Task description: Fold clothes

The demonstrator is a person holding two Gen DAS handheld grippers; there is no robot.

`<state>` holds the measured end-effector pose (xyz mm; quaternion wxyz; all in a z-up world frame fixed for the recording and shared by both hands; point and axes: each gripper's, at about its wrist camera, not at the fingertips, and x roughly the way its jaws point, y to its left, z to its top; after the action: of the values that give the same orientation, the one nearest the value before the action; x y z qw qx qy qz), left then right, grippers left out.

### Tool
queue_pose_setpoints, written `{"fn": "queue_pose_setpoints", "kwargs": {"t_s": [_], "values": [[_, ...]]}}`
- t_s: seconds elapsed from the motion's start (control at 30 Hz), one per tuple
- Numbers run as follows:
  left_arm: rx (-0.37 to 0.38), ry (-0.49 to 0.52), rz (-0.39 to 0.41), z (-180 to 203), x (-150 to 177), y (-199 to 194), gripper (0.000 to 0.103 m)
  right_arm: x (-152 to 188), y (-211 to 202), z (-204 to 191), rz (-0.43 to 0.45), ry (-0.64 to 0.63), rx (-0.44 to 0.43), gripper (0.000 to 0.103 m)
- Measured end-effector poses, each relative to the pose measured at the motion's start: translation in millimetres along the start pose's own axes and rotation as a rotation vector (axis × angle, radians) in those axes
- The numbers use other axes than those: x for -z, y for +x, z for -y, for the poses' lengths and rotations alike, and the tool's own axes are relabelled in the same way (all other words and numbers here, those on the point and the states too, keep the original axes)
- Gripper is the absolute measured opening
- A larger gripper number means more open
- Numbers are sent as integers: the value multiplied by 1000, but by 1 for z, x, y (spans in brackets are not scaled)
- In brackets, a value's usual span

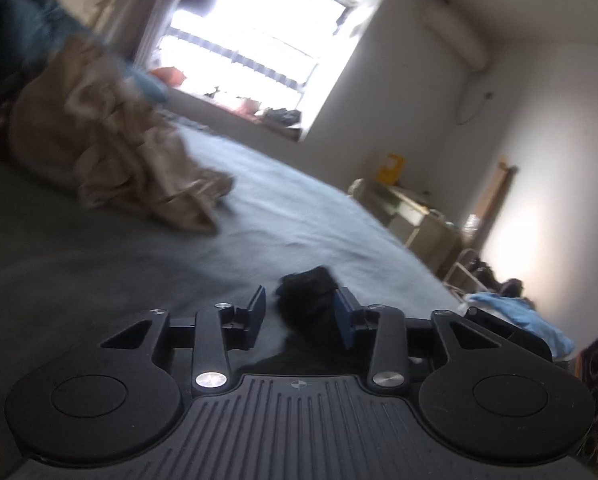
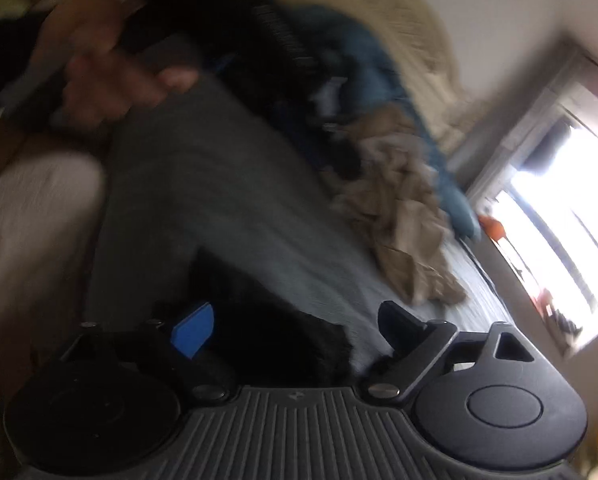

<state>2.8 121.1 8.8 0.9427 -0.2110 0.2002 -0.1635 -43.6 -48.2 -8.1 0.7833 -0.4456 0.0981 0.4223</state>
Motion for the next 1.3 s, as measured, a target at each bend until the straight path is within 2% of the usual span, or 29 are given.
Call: {"fn": "queue_pose_setpoints", "kwargs": {"t_s": [0.13, 0.2, 0.23, 0.27, 0.3, 0.37, 0.43, 0.53, 0.67, 0.8, 0.87, 0.97, 1.13, 1.23, 1.3], "values": [[-66, -66, -23, -30, 11, -10, 50, -7, 57, -43, -59, -212, -104, 96], [-91, -85, -26, -40, 15, -13, 52, -2, 83, -53, -119, -259, -148, 92], [-99, -83, -25, -41, 15, -16, 53, 0, 89, -50, -134, -231, -189, 83], [-107, -81, -24, -41, 15, -19, 53, -1, 90, -40, -137, -155, -233, 65], [-110, -75, -23, -42, 15, -20, 54, -2, 88, -28, -143, -66, -251, 56], [-106, -67, -21, -41, 16, -19, 56, 0, 76, -6, -124, 69, -182, 13], [-94, -65, -28, -37, 17, -14, 56, 10, 52, 22, -90, 195, -49, 12], [-65, -44, -49, -26, 20, 2, 56, 36, -4, 76, 14, 482, 114, 12], [-27, 25, -86, -2, 26, 23, 56, 99, -106, 143, 180, 869, 346, 12], [14, 78, -133, 21, 33, 45, 57, 164, -202, 158, 325, 1134, 519, 12], [33, 100, -160, 32, 37, 57, 57, 197, -235, 148, 350, 1219, 587, 12], [55, 144, -200, 49, 43, 74, 57, 236, -258, 121, 303, 1307, 682, 12], [59, 247, -243, 79, 53, 100, 57, 304, -250, 80, 71, 1466, 785, 12], [40, 320, -245, 92, 57, 114, 57, 332, -241, 57, -36, 1564, 789, 13], [23, 371, -243, 97, 57, 124, 57, 343, -236, 52, -133, 1593, 769, 21]]}}
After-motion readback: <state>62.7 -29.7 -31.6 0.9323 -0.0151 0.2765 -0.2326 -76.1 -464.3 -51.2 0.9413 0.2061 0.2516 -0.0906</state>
